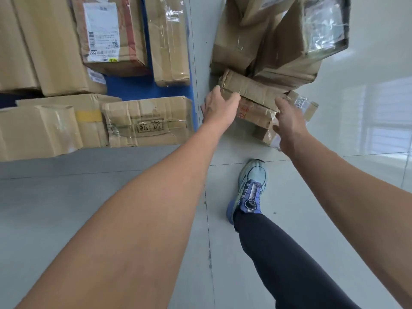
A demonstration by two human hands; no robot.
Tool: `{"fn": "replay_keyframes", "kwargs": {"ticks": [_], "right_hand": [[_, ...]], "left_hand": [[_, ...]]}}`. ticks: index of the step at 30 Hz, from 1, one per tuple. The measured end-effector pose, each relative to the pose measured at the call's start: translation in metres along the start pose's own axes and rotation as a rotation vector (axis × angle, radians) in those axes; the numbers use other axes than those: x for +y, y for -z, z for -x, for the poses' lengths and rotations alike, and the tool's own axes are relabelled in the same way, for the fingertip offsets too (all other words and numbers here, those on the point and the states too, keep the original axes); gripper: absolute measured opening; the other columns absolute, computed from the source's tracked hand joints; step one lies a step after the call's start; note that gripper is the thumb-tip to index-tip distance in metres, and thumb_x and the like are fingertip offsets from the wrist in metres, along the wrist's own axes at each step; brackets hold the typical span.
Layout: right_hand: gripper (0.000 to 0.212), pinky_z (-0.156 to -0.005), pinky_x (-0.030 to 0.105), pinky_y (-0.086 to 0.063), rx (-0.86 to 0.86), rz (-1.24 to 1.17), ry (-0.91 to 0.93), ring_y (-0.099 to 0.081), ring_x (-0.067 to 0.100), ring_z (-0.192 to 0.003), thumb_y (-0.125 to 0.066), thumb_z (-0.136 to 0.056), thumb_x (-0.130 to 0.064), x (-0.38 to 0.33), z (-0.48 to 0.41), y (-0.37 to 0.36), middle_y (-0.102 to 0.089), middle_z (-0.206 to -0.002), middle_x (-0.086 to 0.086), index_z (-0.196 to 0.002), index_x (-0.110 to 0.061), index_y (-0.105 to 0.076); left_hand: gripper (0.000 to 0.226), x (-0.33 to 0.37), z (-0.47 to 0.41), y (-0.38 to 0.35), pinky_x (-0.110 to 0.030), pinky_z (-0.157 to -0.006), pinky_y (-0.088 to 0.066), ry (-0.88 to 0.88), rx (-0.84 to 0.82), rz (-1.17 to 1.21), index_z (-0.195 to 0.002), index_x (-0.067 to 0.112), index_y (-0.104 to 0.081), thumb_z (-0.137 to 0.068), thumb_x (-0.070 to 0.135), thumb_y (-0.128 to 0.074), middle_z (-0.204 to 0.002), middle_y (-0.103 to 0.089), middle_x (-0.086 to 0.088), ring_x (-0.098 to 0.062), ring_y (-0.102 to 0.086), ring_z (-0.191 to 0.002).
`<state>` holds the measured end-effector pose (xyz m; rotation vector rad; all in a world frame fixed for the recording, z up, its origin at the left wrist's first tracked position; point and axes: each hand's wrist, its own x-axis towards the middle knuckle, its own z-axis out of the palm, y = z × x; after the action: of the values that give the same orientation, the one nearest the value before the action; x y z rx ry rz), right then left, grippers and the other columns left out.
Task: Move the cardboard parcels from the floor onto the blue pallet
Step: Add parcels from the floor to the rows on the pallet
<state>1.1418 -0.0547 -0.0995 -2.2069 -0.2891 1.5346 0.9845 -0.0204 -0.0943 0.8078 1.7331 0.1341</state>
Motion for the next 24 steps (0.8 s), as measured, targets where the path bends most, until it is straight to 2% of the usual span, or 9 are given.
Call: {"fn": "replay_keyframes", "kwargs": {"ticks": [1, 4, 8, 12, 14, 16, 18, 21, 24], "right_hand": [[0.020, -0.097, 0.035, -0.042, -0.001, 0.009, -0.001, -0.058, 0.002, -0.100, -0.050, -0.102, -0.038, 0.001, -0.008, 0.003, -0.060, -0.112, -0.018, -0.119, -0.032, -0.058], [0.039, -0.105, 0.039, -0.043, -0.014, 0.031, -0.014, -0.056, 0.017, -0.121, -0.048, -0.102, -0.037, 0.007, -0.027, 0.006, -0.061, -0.134, -0.004, -0.137, -0.022, -0.055], [0.026, -0.106, 0.040, -0.045, 0.006, -0.005, -0.024, -0.055, 0.022, -0.122, -0.047, -0.102, -0.035, 0.009, -0.035, 0.006, -0.060, -0.121, -0.007, -0.127, -0.031, -0.053], [0.050, -0.113, 0.045, -0.043, 0.016, -0.065, -0.056, -0.055, 0.025, -0.132, -0.048, -0.101, -0.039, 0.002, -0.025, 0.007, -0.056, -0.146, 0.003, -0.148, -0.022, -0.048], [0.053, -0.112, 0.044, -0.045, 0.028, -0.063, -0.048, -0.057, 0.023, -0.130, -0.049, -0.099, -0.042, -0.003, -0.015, 0.011, -0.059, -0.143, 0.002, -0.148, -0.023, -0.049], [0.051, -0.100, 0.037, -0.049, 0.061, -0.050, -0.002, -0.060, 0.016, -0.116, -0.052, -0.096, -0.042, -0.010, 0.002, 0.017, -0.063, -0.130, -0.002, -0.143, -0.023, -0.053], [0.049, -0.091, 0.033, -0.046, 0.096, -0.049, 0.050, -0.057, 0.015, -0.104, -0.054, -0.093, -0.043, -0.016, 0.022, 0.021, -0.062, -0.122, -0.002, -0.138, -0.023, -0.058], [0.046, -0.095, 0.034, -0.047, 0.155, -0.050, 0.115, -0.058, 0.017, -0.111, -0.057, -0.092, -0.042, -0.025, 0.058, 0.024, -0.060, -0.128, -0.002, -0.133, -0.022, -0.060], [0.047, -0.102, 0.036, -0.049, 0.232, -0.038, 0.191, -0.058, 0.013, -0.111, -0.058, -0.091, -0.042, -0.035, 0.096, 0.025, -0.060, -0.128, -0.004, -0.132, -0.020, -0.060]], "left_hand": [[0.074, 0.000, -0.010, -0.004, -0.050, -0.123, -0.023, 0.008, 0.023, -0.025, -0.164, 0.019, -0.021, -0.100, 0.041, -0.050, -0.170, -0.021, -0.006, -0.031, -0.019, -0.154], [0.076, 0.000, -0.030, -0.013, -0.051, -0.124, -0.019, 0.044, 0.054, -0.063, -0.164, 0.018, -0.017, -0.100, 0.040, -0.050, -0.172, -0.016, -0.006, -0.030, -0.013, -0.156], [0.076, 0.004, -0.038, -0.018, -0.050, -0.123, -0.024, 0.115, -0.001, -0.020, -0.164, 0.018, -0.019, -0.099, 0.043, -0.051, -0.168, -0.025, -0.010, -0.034, -0.024, -0.153], [0.069, 0.009, -0.024, -0.013, -0.052, -0.118, -0.033, 0.145, -0.024, 0.035, -0.158, 0.016, -0.033, -0.097, 0.043, -0.052, -0.158, -0.038, -0.013, -0.035, -0.036, -0.144], [0.065, 0.013, -0.009, -0.007, -0.052, -0.115, -0.036, 0.128, -0.013, 0.038, -0.154, 0.015, -0.037, -0.097, 0.043, -0.051, -0.154, -0.041, -0.013, -0.034, -0.039, -0.140], [0.066, 0.016, 0.009, 0.001, -0.052, -0.114, -0.036, 0.115, -0.004, 0.056, -0.154, 0.014, -0.035, -0.097, 0.043, -0.051, -0.155, -0.037, -0.013, -0.034, -0.038, -0.140], [0.066, 0.016, 0.030, 0.010, -0.049, -0.111, -0.038, 0.102, 0.002, 0.084, -0.152, 0.014, -0.036, -0.096, 0.044, -0.053, -0.151, -0.038, -0.011, -0.031, -0.041, -0.135], [0.060, 0.012, 0.064, 0.025, -0.042, -0.101, -0.040, 0.070, 0.012, 0.138, -0.144, 0.013, -0.043, -0.095, 0.046, -0.055, -0.141, -0.044, -0.009, -0.027, -0.046, -0.126], [0.066, 0.009, 0.097, 0.041, -0.041, -0.102, -0.036, 0.053, -0.013, 0.160, -0.151, 0.013, -0.038, -0.097, 0.045, -0.056, -0.149, -0.040, -0.009, -0.028, -0.041, -0.133]]}}
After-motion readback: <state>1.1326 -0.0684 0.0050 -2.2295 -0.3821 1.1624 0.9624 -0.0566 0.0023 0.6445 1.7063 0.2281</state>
